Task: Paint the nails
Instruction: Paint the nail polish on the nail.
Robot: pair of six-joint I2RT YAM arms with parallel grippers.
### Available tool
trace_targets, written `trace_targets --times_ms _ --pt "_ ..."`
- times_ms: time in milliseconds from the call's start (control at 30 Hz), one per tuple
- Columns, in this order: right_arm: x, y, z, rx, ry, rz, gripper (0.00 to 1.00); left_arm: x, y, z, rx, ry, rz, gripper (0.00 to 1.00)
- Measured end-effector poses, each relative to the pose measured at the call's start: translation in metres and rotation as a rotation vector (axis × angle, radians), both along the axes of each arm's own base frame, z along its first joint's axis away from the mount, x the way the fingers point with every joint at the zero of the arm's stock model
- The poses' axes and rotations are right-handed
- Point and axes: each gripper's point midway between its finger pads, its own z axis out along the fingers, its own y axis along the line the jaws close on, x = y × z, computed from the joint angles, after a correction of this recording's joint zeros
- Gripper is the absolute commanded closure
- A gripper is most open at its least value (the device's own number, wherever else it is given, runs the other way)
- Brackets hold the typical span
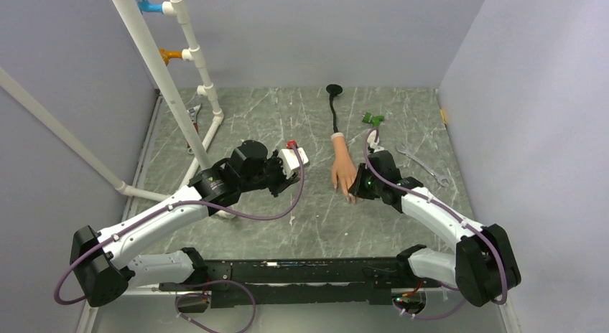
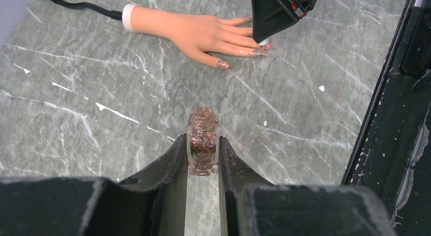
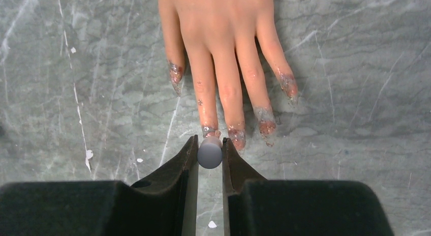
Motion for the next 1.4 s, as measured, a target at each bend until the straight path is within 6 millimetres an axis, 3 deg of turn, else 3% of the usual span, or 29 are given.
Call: trace_targets --times_ms 400,1400 --pt "-0.011 -0.002 -0.006 0.017 0.017 -0.013 1.0 -0.001 0.0 0.0 0.0 0.0 -0.002 1.0" --pt "-0.007 0.001 -0.004 0.029 0.012 -0.006 1.0 -0.001 -0.001 0.0 0.0 0.0 -0.005 1.0"
